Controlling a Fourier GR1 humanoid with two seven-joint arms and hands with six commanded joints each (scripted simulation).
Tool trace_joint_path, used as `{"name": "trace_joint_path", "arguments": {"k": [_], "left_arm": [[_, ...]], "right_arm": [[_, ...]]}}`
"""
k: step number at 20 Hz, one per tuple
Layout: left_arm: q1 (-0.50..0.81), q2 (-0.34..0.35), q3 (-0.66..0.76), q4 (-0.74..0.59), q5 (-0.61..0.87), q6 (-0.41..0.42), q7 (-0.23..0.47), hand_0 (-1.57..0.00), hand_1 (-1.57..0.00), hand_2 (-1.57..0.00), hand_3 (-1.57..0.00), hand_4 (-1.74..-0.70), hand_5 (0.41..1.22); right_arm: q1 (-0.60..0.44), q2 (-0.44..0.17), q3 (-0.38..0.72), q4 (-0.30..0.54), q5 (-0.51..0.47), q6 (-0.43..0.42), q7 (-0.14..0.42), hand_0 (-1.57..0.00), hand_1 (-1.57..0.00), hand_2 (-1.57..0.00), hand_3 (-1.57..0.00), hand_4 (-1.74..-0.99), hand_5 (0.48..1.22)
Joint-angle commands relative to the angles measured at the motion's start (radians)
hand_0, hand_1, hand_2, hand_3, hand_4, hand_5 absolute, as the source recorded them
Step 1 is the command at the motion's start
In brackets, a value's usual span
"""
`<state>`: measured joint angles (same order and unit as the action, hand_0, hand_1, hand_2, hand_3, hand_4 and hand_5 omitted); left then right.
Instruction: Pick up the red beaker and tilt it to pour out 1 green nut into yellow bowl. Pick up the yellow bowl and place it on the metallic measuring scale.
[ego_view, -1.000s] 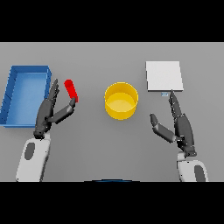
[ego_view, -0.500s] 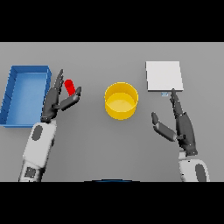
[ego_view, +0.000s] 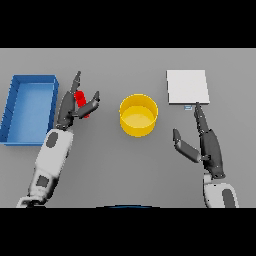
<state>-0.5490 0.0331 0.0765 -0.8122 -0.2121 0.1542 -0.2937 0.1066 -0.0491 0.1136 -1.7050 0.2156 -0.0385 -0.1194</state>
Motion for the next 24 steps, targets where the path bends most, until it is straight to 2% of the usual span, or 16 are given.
{"name": "trace_joint_path", "arguments": {"k": [1,2,3,4,5,7,8,9,10,12,17,19,20,22,24], "left_arm": [[0.002,-0.008,0.007,0.012,0.002,0.013,-0.022,-0.09,-0.14,-0.15,-0.05,-1.32,0.741],[-0.016,-0.012,0.019,0.028,0.010,0.021,-0.021,-0.32,-0.36,-0.36,-0.22,-1.35,0.770],[-0.024,-0.016,0.025,0.038,0.013,0.029,-0.015,-0.57,-0.61,-0.60,-0.42,-1.42,0.860],[-0.033,-0.022,0.028,0.054,0.011,0.037,-0.025,-0.77,-0.80,-0.79,-0.58,-1.48,0.933],[-0.029,-0.023,0.025,0.055,0.004,0.032,-0.061,-0.93,-0.95,-0.95,-0.76,-1.53,0.990],[-0.037,-0.037,0.031,0.076,0.011,0.031,-0.116,-1.16,-1.18,-1.17,-1.00,-1.60,1.073],[-0.051,-0.036,0.039,0.099,0.015,0.038,-0.123,-1.24,-1.25,-1.25,-1.11,-1.57,1.103],[-0.052,-0.034,0.042,0.101,0.019,0.037,-0.131,-1.31,-1.32,-1.32,-1.20,-1.61,1.119],[-0.053,-0.040,0.046,0.103,0.026,0.042,-0.141,-1.36,-1.37,-1.37,-1.28,-1.63,1.125],[-0.062,-0.029,0.054,0.100,0.036,0.046,-0.116,-1.44,-1.44,-1.44,-1.38,-1.67,1.128],[-0.072,0.007,0.006,0.004,0.004,0.047,-0.051,-1.53,-1.53,-1.53,-1.51,-1.72,1.126],[-0.085,0.044,-0.041,-0.028,-0.042,0.027,-0.012,-1.54,-1.54,-1.54,-1.53,-1.73,1.130],[-0.093,0.064,-0.077,-0.049,-0.081,0.023,0.011,-1.55,-1.55,-1.55,-1.54,-1.73,1.134],[-0.110,0.112,-0.168,-0.085,-0.185,0.012,0.065,-1.56,-1.56,-1.56,-1.55,-1.73,1.139],[-0.119,0.128,-0.227,-0.111,-0.243,-0.005,0.108,-1.56,-1.56,-1.56,-1.55,-1.74,1.132]], "right_arm": [[-0.003,-0.007,-0.004,-0.002,0.000,0.002,0.011,0.00,0.00,0.00,0.00,-1.255,0.691],[-0.006,-0.004,-0.002,0.007,0.006,-0.002,0.008,0.00,0.00,0.00,0.00,-1.252,0.690],[0.001,-0.004,0.000,0.004,0.008,-0.002,0.001,0.00,0.00,0.00,0.00,-1.247,0.688],[-0.022,-0.005,-0.001,0.007,0.008,-0.002,0.023,0.00,0.00,0.00,0.00,-1.245,0.692],[-0.017,-0.010,-0.001,0.004,0.008,0.001,0.014,0.00,0.00,0.00,0.00,-1.241,0.695],[-0.015,-0.004,-0.004,0.020,0.002,0.002,0.010,0.00,0.00,0.00,0.00,-1.233,0.688],[-0.022,-0.006,-0.009,0.023,-0.002,0.000,0.006,0.00,0.00,0.00,0.00,-1.233,0.686],[-0.027,0.000,-0.006,0.021,-0.003,-0.001,0.007,0.00,0.00,0.00,0.00,-1.232,0.685],[-0.025,0.004,0.000,0.030,0.009,-0.007,-0.001,0.00,0.00,0.00,0.00,-1.219,0.680],[-0.010,-0.011,-0.005,0.014,0.007,-0.001,-0.007,0.00,0.00,0.00,0.00,-1.196,0.673],[-0.027,-0.008,0.007,0.036,0.056,-0.029,-0.012,0.00,0.00,0.00,0.00,-1.127,0.659],[-0.017,-0.018,0.007,0.027,0.062,-0.029,-0.018,0.00,0.00,0.00,0.00,-1.108,0.656],[-0.034,-0.019,-0.003,0.039,0.060,-0.035,-0.003,0.00,0.00,0.00,0.00,-1.103,0.656],[-0.017,-0.011,0.013,0.033,0.073,-0.036,-0.018,0.00,0.00,0.00,0.00,-1.095,0.660],[-0.011,-0.011,0.010,0.029,0.062,-0.029,-0.023,0.00,0.00,0.00,0.00,-1.092,0.663]]}}
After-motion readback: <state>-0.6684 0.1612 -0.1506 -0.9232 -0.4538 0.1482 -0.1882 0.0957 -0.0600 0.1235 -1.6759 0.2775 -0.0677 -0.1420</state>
